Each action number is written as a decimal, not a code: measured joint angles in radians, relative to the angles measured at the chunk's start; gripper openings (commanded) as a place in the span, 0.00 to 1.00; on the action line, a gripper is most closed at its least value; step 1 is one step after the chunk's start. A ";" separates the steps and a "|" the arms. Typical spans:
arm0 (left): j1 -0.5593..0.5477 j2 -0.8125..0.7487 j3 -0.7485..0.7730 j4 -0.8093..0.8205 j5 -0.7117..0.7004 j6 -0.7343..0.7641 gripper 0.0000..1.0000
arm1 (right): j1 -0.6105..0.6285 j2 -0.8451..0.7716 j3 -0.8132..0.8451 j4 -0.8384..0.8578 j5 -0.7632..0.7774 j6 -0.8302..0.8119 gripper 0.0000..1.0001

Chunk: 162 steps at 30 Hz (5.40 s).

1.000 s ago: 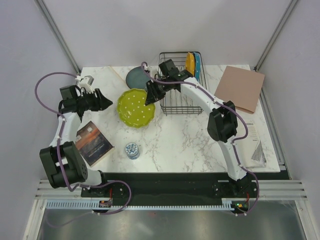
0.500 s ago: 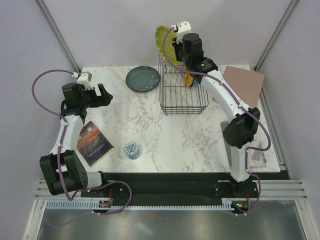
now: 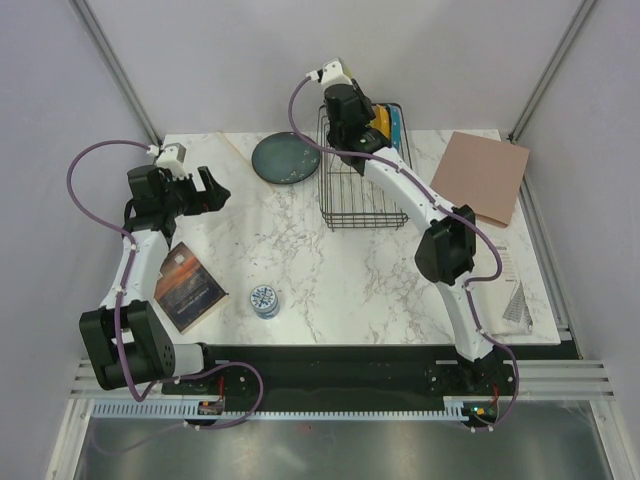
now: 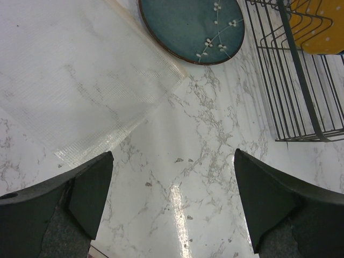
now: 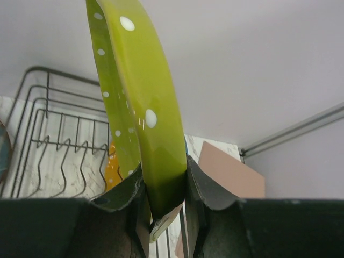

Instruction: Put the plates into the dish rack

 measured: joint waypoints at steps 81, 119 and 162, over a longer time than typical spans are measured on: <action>-0.023 0.811 0.640 -0.026 0.113 -0.298 0.72 | 0.150 -0.192 -0.336 -0.112 -0.203 0.200 0.71; -0.143 1.240 0.961 0.244 0.235 -0.603 0.02 | 0.137 -0.251 -0.465 -0.331 -0.415 0.335 0.87; -0.034 0.523 0.346 0.264 0.582 -0.548 0.02 | -0.193 0.083 -0.006 -0.371 -1.535 0.637 0.56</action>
